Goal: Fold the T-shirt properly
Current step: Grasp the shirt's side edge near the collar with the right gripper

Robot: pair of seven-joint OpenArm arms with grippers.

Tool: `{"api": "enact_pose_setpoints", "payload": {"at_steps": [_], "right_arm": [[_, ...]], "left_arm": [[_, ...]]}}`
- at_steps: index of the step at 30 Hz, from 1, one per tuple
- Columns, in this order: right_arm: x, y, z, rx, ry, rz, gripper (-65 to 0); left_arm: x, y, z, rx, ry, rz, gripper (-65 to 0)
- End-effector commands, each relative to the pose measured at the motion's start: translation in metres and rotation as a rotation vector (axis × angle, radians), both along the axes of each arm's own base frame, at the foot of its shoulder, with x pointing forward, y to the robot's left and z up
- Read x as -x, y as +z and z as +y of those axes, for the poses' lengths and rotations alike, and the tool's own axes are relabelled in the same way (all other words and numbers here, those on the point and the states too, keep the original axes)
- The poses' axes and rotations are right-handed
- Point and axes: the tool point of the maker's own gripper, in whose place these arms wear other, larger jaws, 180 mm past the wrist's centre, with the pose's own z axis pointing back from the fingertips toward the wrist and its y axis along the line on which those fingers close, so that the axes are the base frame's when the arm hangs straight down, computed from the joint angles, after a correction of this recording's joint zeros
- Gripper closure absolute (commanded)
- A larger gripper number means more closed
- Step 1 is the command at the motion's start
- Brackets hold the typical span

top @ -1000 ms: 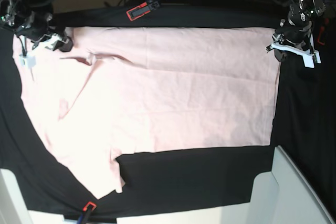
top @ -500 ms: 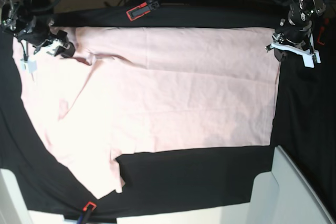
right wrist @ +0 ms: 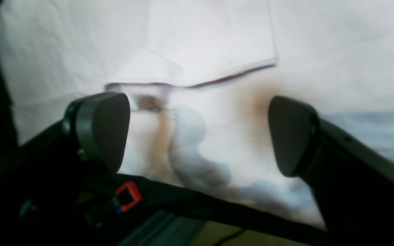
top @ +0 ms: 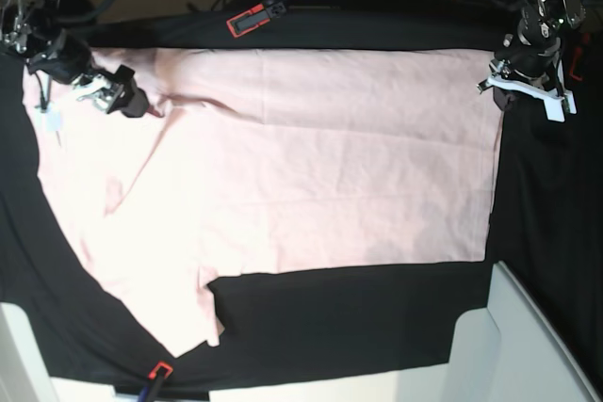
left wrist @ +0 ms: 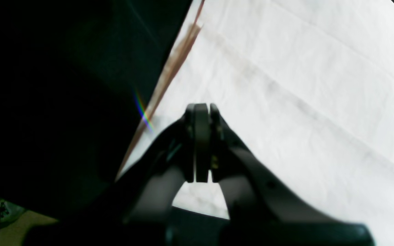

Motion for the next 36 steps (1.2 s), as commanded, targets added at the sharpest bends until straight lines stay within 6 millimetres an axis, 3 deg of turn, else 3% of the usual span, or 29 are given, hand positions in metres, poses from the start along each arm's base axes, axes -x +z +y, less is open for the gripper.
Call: {"api": "enact_pose_setpoints", "payload": {"at_steps": [1, 3, 7, 12, 22, 25, 29, 31, 36], "right_arm": [[-0.012, 0.012, -0.01, 0.009, -0.014, -0.05, -57.6], [-0.017, 0.014, -0.012, 0.006, -0.017, -0.062, -55.4], [-0.017, 0.001, -0.011, -0.019, -0.034, -0.028, -54.1], [-0.014, -0.014, -0.011, -0.047, -0.057, 0.018, -54.1], [-0.02, -0.012, -0.011, -0.047, -0.056, 0.007, -52.7], [-0.021, -0.012, -0.011, -0.047, -0.056, 0.006, -40.2], [-0.025, -0.01, -0.01, -0.05, -0.054, 0.0, -11.5], [-0.025, -0.01, -0.008, -0.053, -0.045, 0.006, -1.3], [-0.031, -0.007, -0.003, -0.067, -0.009, 0.021, -0.3]], "left_arm": [[-0.005, 0.009, 0.006, -0.018, -0.001, -0.035, 0.0], [-0.003, 0.005, 0.006, -0.014, 0.004, -0.024, 0.0], [0.003, -0.005, 0.008, -0.002, 0.018, 0.003, 0.0], [0.002, 0.0, 0.013, -0.025, 0.03, -0.039, 0.0], [0.003, 0.004, 0.017, -0.045, 0.042, -0.069, 0.0], [0.003, 0.004, 0.017, -0.045, 0.042, -0.069, 0.0], [0.003, 0.004, 0.017, -0.046, 0.043, -0.072, 0.0], [0.003, 0.004, 0.017, -0.046, 0.043, -0.072, 0.0], [0.003, 0.004, 0.017, -0.046, 0.043, -0.072, 0.0]]}}
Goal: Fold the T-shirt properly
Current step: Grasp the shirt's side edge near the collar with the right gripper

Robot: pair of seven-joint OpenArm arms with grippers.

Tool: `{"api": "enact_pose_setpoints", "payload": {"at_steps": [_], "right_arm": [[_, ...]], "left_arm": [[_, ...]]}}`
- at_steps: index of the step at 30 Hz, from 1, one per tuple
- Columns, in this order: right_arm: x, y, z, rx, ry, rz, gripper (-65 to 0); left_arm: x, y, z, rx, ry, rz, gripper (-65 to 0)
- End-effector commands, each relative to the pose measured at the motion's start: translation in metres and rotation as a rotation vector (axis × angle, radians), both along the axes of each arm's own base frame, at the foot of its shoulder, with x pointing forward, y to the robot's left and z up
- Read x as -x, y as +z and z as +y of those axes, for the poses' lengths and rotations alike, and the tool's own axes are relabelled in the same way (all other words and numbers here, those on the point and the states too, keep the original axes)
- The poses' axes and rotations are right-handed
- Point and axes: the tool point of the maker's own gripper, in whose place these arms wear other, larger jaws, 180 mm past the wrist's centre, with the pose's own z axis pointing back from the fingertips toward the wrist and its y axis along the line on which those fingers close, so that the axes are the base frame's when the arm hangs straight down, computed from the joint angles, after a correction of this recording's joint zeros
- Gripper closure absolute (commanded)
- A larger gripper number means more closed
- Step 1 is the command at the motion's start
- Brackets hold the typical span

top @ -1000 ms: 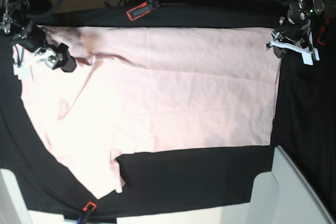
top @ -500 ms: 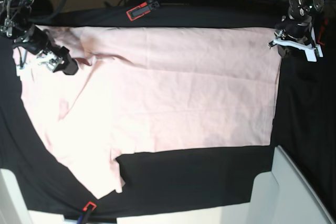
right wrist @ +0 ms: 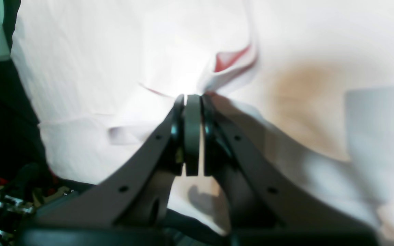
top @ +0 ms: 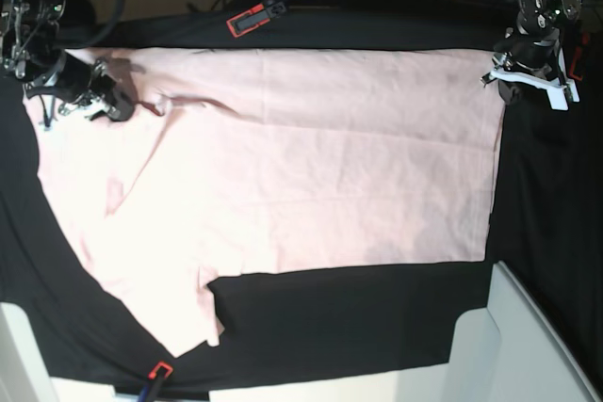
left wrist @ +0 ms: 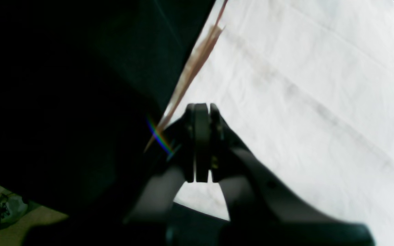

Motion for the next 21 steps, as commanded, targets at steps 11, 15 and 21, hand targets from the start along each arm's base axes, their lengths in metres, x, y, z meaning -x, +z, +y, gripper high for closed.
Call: {"api": "enact_pose_setpoints", "payload": {"at_steps": [11, 15, 21], "right_arm": [[-0.016, 0.014, -0.003, 0.006, 0.026, -0.04, -0.3], [-0.024, 0.019, 0.0, -0.001, 0.044, -0.046, -0.3], [-0.042, 0.041, 0.004, 0.015, 0.078, -0.104, -0.3]], "left_arm": [[-0.007, 0.011, 0.005, -0.02, -0.004, -0.04, 0.0], [-0.007, 0.011, 0.005, -0.02, -0.004, -0.04, 0.0], [-0.007, 0.011, 0.005, -0.02, -0.004, -0.04, 0.0]]}}
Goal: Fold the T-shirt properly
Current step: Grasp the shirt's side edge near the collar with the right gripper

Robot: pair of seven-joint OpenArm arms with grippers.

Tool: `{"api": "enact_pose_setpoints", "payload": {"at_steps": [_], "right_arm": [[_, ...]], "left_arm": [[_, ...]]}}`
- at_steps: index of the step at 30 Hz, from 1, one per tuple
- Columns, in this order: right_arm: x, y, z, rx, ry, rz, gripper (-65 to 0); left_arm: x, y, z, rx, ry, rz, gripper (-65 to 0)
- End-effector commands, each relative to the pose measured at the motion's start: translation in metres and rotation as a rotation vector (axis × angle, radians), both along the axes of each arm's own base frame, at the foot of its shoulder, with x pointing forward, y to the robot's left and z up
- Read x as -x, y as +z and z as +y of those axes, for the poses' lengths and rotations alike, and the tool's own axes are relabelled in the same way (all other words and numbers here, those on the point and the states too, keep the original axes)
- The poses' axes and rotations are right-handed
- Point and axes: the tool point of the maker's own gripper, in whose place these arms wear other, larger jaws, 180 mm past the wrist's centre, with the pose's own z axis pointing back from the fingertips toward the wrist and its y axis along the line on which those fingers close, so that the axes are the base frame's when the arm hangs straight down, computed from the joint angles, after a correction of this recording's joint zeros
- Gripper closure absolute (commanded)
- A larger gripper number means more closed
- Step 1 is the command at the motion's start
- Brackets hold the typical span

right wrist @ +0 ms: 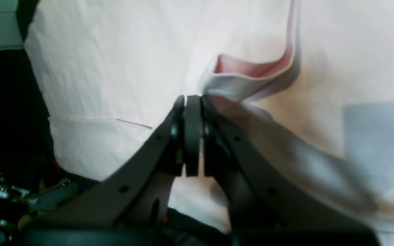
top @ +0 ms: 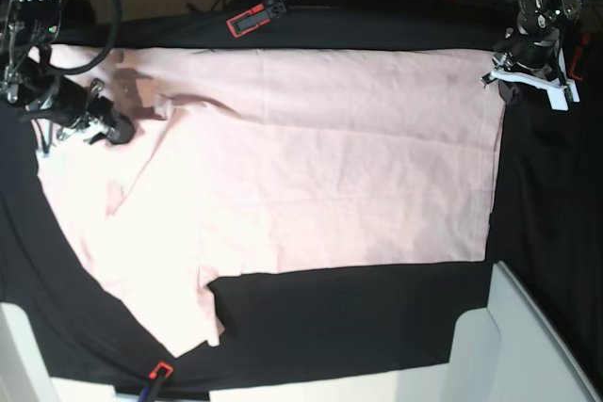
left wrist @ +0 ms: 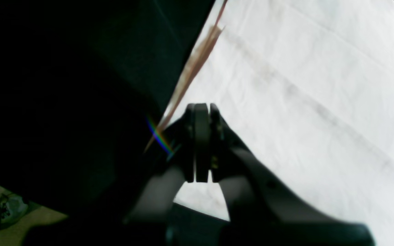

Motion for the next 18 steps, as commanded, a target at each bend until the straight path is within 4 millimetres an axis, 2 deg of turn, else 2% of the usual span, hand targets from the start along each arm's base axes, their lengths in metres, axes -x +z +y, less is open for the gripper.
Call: {"api": "enact_pose_setpoints", "payload": {"at_steps": [1, 7, 15, 18], "right_arm": [[-0.017, 0.017, -0.002, 0.0, 0.004, -0.063, -0.3], [-0.023, 0.022, 0.004, -0.008, 0.038, -0.06, -0.3], [-0.032, 0.025, 0.048, -0.021, 0.177, -0.074, -0.3], [-0.04, 0.03, 0.058, -0.022, 0.209, -0.092, -0.3]], "left_arm": [[-0.007, 0.011, 0.005, -0.02, -0.004, -0.039, 0.0], [-0.006, 0.01, 0.004, -0.017, -0.002, -0.039, 0.0], [-0.007, 0.01, 0.004, -0.016, -0.003, -0.039, 0.0], [-0.007, 0.01, 0.004, -0.016, -0.003, -0.039, 0.0]]}}
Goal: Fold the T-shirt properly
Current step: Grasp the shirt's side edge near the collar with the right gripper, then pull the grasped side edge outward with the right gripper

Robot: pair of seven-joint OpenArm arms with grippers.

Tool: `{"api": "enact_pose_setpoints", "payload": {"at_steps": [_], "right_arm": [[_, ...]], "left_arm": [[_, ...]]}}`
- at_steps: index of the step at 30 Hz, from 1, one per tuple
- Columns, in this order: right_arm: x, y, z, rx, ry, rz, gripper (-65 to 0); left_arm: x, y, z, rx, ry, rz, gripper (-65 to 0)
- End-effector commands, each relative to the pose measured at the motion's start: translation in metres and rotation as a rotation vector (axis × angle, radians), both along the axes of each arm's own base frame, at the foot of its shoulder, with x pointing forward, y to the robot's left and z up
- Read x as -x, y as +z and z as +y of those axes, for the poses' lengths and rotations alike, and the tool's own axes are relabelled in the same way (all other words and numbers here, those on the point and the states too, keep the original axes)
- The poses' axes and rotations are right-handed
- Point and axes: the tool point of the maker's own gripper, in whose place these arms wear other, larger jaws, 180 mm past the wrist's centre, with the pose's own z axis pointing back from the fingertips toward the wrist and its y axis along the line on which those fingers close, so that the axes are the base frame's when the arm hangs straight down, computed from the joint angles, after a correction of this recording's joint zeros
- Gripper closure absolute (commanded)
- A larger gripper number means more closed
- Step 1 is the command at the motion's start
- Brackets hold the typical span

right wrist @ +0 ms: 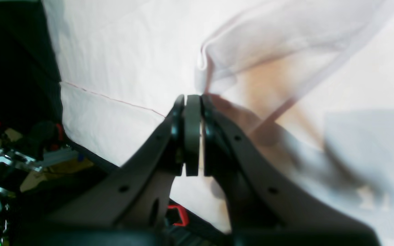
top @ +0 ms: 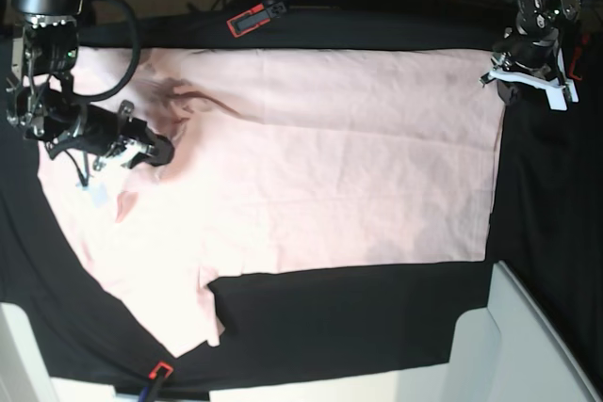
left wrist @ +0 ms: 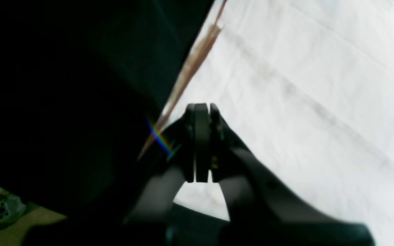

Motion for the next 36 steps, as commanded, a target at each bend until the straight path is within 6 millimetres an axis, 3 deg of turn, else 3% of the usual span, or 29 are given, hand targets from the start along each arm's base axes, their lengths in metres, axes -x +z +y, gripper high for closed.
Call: {"api": "enact_pose_setpoints", "payload": {"at_steps": [1, 10, 15, 18, 23, 25, 28, 32, 36], "right_arm": [[-0.016, 0.015, 0.001, -0.007, 0.008, -0.06, -0.3], [-0.021, 0.019, 0.025, -0.01, 0.089, -0.073, -0.3], [-0.024, 0.021, 0.027, -0.01, 0.095, -0.078, -2.0], [-0.024, 0.021, 0.027, -0.01, 0.097, -0.079, -12.8], [-0.029, 0.026, 0.022, 0.005, 0.097, -0.095, -47.4], [-0.035, 0.031, 0.006, 0.042, 0.093, -0.113, -57.9], [-0.042, 0.045, -0.019, 0.112, 0.098, -0.166, -56.6], [-0.059, 0.064, -0.076, 0.237, 0.047, -0.232, -52.8], [-0.075, 0.055, -0.136, 0.379, -0.008, -0.182, -56.0]], "left_arm": [[-0.006, 0.01, 0.005, -0.019, -0.003, -0.037, 0.0], [-0.006, 0.01, 0.005, -0.018, -0.002, -0.037, 0.0], [-0.006, 0.01, 0.005, -0.018, -0.002, -0.039, 0.0], [-0.006, 0.01, 0.005, -0.018, -0.002, -0.039, 0.0], [-0.009, 0.011, 0.005, -0.018, -0.005, -0.041, 0.0], [-0.01, 0.012, 0.005, -0.019, -0.006, -0.044, 0.0], [-0.014, 0.018, 0.011, -0.039, -0.017, -0.05, 0.0], [-0.024, 0.028, 0.024, -0.079, -0.042, -0.061, 0.0], [-0.035, 0.04, 0.038, -0.129, -0.074, -0.067, 0.0]]}}
